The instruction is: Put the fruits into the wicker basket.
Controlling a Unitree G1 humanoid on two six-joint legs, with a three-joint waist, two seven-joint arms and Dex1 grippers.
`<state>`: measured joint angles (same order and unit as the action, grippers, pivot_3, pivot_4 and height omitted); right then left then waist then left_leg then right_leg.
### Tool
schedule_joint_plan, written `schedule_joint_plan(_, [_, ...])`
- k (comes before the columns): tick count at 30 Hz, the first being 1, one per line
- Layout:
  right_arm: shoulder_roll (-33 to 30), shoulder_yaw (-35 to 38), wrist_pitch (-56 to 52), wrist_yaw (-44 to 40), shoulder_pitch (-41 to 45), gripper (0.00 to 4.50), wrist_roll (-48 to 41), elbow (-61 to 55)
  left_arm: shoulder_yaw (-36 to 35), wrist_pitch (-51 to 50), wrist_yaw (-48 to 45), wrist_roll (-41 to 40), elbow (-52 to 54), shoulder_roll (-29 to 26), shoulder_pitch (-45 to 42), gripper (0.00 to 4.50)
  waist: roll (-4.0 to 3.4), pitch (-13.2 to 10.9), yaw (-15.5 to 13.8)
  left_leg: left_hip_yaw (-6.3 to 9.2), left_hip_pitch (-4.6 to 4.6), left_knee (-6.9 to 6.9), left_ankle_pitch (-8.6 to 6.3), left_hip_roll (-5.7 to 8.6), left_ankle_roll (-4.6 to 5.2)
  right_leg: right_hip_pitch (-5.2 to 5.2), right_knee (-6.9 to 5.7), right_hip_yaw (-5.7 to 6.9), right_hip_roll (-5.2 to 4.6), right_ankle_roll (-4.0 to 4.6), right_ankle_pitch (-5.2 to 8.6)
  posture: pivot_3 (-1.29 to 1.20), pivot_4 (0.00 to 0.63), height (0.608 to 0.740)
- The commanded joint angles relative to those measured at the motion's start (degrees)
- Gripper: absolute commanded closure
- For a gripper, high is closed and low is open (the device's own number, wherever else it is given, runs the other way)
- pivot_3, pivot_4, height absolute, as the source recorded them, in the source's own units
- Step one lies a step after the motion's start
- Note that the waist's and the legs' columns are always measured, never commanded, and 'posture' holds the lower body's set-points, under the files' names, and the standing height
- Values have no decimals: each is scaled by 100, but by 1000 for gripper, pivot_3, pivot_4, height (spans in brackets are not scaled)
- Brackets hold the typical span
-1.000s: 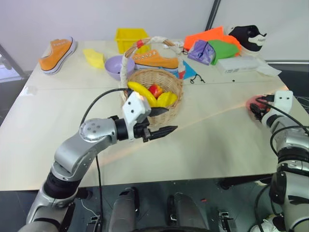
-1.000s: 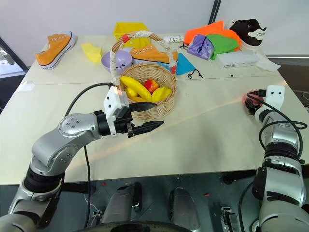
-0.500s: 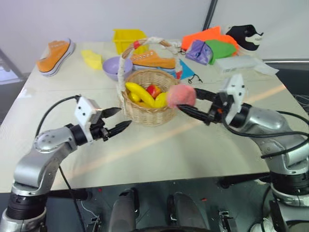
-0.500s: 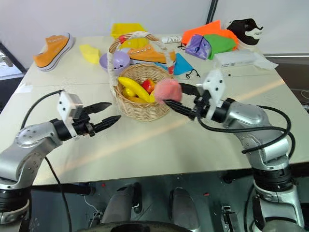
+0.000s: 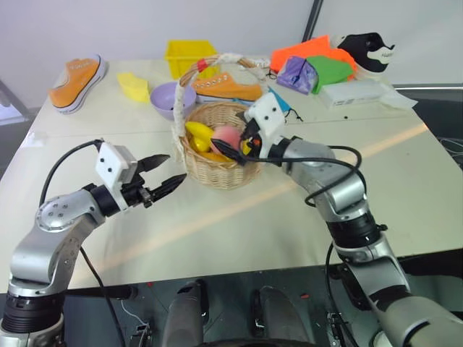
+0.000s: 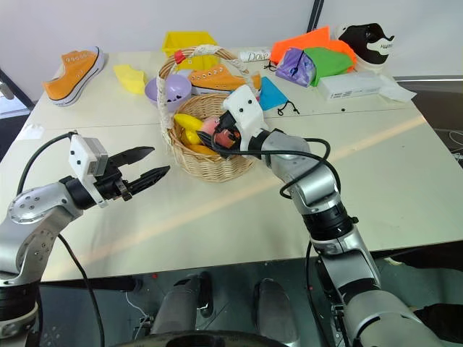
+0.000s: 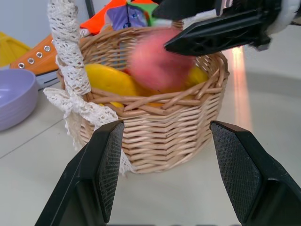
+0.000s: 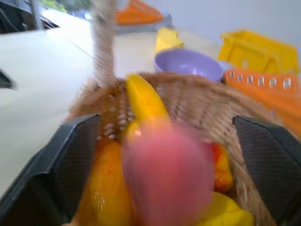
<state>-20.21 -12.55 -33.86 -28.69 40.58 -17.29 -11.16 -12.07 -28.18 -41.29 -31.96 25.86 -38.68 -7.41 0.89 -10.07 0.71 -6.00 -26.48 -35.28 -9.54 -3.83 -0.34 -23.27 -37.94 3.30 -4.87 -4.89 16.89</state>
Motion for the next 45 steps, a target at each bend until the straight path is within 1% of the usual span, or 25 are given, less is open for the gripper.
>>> schedule_joint_plan(1, [-480, 584, 146, -503, -237, 68, -335, -845, -111, 52, 36, -26, 209, -35, 24, 1370, 0, 0, -12, 0, 1, 0, 0, -1, 0, 0, -1, 0, 3, 1, 0, 0, 150, 740])
schedule_joint_plan(3, [-721, 845, 37, -587, -359, 68, -445, -969, -114, 70, 41, -50, 228, -16, 21, 1370, 0, 0, -9, 0, 5, -3, 0, -2, -1, 5, -2, 1, 5, 2, 1, 0, 150, 740])
schedule_joint_plan(5, [-828, 1065, -99, -423, -374, 68, -419, -912, -96, 120, 46, -102, 265, 57, -21, 1370, 1, 0, 1, 1, 8, -7, 0, -2, -2, 6, -2, -2, 4, 3, 1, 0, 150, 740])
schedule_joint_plan(7, [-756, 1184, -174, -156, -345, 68, -318, -732, -111, 153, 54, -280, 319, 205, -120, 1370, 1, 1, 16, 3, 12, -7, 0, -4, -2, 5, -3, -6, 4, 5, 1, 0, 150, 740])
schedule_joint_plan(10, [-646, 1053, 5, 127, -262, 68, 57, -393, -114, 166, 52, -388, 335, 322, -262, 1370, 2, 1, 12, 3, 12, -7, 1, -7, -4, 5, -7, -6, 10, 4, 0, 0, 150, 740])
schedule_joint_plan(14, [-286, 1063, 135, 486, 68, 68, 299, 381, -53, 168, 60, -428, 302, 376, -388, 1370, 1, 1, 22, -1, 12, -4, 3, -6, -6, 2, -11, -6, 14, 4, 0, 0, 150, 740])
schedule_joint_plan(15, [-116, 1105, 272, 563, 235, 295, 309, 804, 13, 165, 89, -387, 305, 391, -406, 1370, 0, 1, 15, -1, 12, -4, 3, -6, -6, 2, -11, -6, 15, 4, 0, 0, 150, 740])
schedule_joint_plan(17, [104, 1224, 399, 644, 400, 799, 241, 1263, 54, 140, 129, -351, 348, 405, -390, 1370, 1, 1, 18, -1, 10, -6, 4, -6, -6, 4, -12, -6, 16, 3, 0, 0, 150, 740])
schedule_joint_plan(20, [254, 1378, 497, 626, 469, 2244, 156, 1464, 30, 127, 159, -358, 420, 384, -302, 1370, 1, 1, 1, -2, 10, -8, 6, -6, -10, 6, -12, -6, 18, 3, 0, 0, 150, 740])
schedule_joint_plan(22, [315, 1444, 507, 585, 480, 3333, 87, 1481, 16, 123, 189, -364, 445, 373, -253, 1370, 0, 1, 2, -2, 7, -4, 6, -6, -10, 4, -12, -6, 18, 3, 0, 0, 150, 740])
schedule_joint_plan(24, [334, 1458, 514, 573, 473, 4244, 96, 1462, 15, 120, 212, -375, 462, 365, -233, 1370, 0, 1, 5, -2, 6, -3, 6, -6, -10, 1, -11, -6, 18, 3, 0, 0, 150, 740])
schedule_joint_plan(25, [326, 1450, 511, 581, 463, 4471, 122, 1435, 13, 120, 218, -382, 472, 362, -225, 1370, -1, 0, 8, -2, 6, -3, 6, -6, -10, 1, -12, -5, 19, 3, 0, 0, 150, 740])
schedule_joint_plan(27, [301, 1450, 517, 623, 442, 4468, 182, 1382, 25, 134, 224, -372, 471, 365, -216, 1370, -1, 0, 13, -2, 7, -3, 6, -6, -10, 1, -13, -6, 18, 3, 0, 0, 150, 740])
schedule_joint_plan(30, [61, 1743, 509, 626, 365, 4468, 129, 1153, 85, 163, 224, -331, 415, 387, -272, 1370, -1, 0, 1, -2, 7, -3, 6, -6, -10, 1, -12, -6, 18, 3, 0, 0, 150, 740])
schedule_joint_plan(34, [-510, 2228, 529, 508, 85, 4468, 30, 787, 116, 188, 207, -321, 358, 399, -333, 1370, -2, -1, -43, -2, 2, -3, 6, -3, -10, 1, -8, -5, 14, 3, 1, 0, 150, 740])
schedule_joint_plan(36, [-967, 2698, 542, 522, -186, 4468, 45, 734, 173, 222, 155, -305, 285, 413, -378, 1370, -2, -1, -37, -2, 3, -4, 6, -3, -10, 2, -7, -5, 14, 3, 1, 0, 150, 740])
schedule_joint_plan(38, [-1461, 3151, 634, 622, -517, 4468, 207, 918, 273, 275, 98, -274, 179, 443, -455, 1370, -2, -1, -63, -1, 4, -4, 6, -2, -10, 4, -7, -4, 14, 3, 1, 0, 150, 740])
schedule_joint_plan(40, [-1784, 3459, 788, 884, -750, 4468, 407, 1272, 372, 328, 38, -234, 70, 486, -553, 1370, -2, -1, -103, -2, 5, -4, 6, 0, -10, 5, -5, -5, 14, 4, 1, 0, 150, 740])
schedule_joint_plan(42, [-1937, 3747, 991, 1262, -859, 4468, 577, 1687, 465, 376, -7, -187, -23, 536, -651, 1370, -3, 0, -102, -7, 8, -4, 6, 0, -10, 5, -5, -7, 14, 4, 1, 0, 150, 740])
schedule_joint_plan(45, [-1986, 4076, 1367, 1601, -968, 4468, 661, 2148, 554, 444, -38, -125, -118, 596, -746, 1370, -6, 0, -23, -10, 10, -5, 6, -2, -10, 2, -6, -10, 18, 3, 1, 0, 150, 740])
